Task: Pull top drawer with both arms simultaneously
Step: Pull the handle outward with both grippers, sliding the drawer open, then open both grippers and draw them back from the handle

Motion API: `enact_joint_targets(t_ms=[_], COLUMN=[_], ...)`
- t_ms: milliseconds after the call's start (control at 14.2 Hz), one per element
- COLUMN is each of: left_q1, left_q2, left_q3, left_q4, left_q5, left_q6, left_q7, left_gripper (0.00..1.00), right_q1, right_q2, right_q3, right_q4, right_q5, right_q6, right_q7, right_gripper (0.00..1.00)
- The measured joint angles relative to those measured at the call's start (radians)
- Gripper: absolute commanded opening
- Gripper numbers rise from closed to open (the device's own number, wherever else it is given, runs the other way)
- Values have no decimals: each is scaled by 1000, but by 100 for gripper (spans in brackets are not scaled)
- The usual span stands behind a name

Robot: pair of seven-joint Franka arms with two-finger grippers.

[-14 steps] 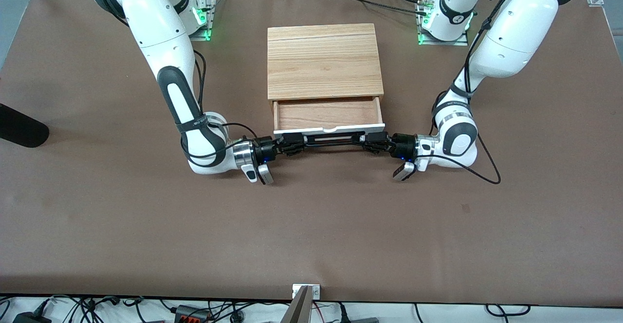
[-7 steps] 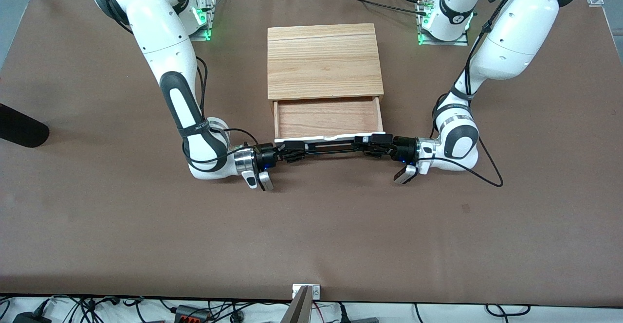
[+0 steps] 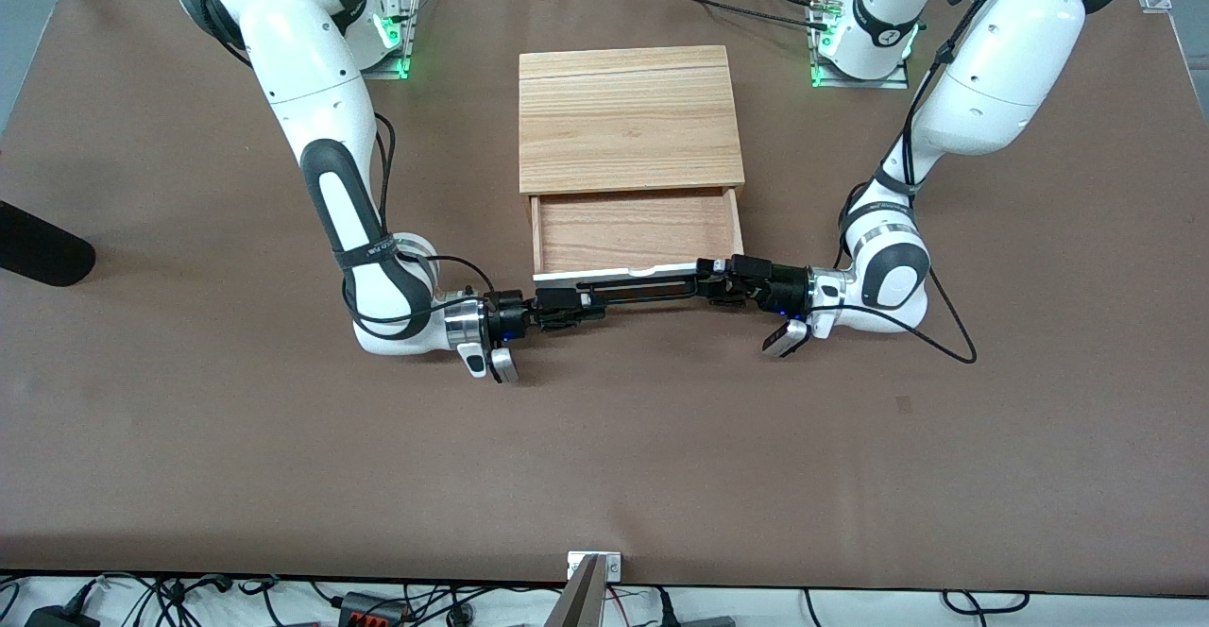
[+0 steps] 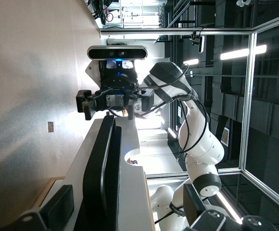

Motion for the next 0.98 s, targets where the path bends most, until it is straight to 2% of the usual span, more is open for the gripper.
enact_joint_targets(t_ms=[141,281,492,632,843,984], left_q1=[1,9,38,47,48,47], left_q2=[-4,-14,-29,-39,-67,-104], left_q3=[10,33,44,45,45,44], left_q4=[17,70,181,260,361,396], left_q5=[35,128,275,387,561,677], left_q6=[0,0,-7,-9,-12,-16], left_q7=[-2,-44,-177,-266,-451,-579], left_gripper=[100,100,100,100,100,100], right_q1=[0,2,8,10,10,9], right_q2=[0,-1,-15,-53,-139,-194], right_q3=[0,-8,-47,-75,-111,-142], right_q4=[5,14,35,47,54,54], right_q5=[0,-6,-91,-237,-561,-724], right_q6=[4,5,8,37,57,56], right_q7=[6,28,102,190,353,421], right_gripper=[100,100,100,100,100,100])
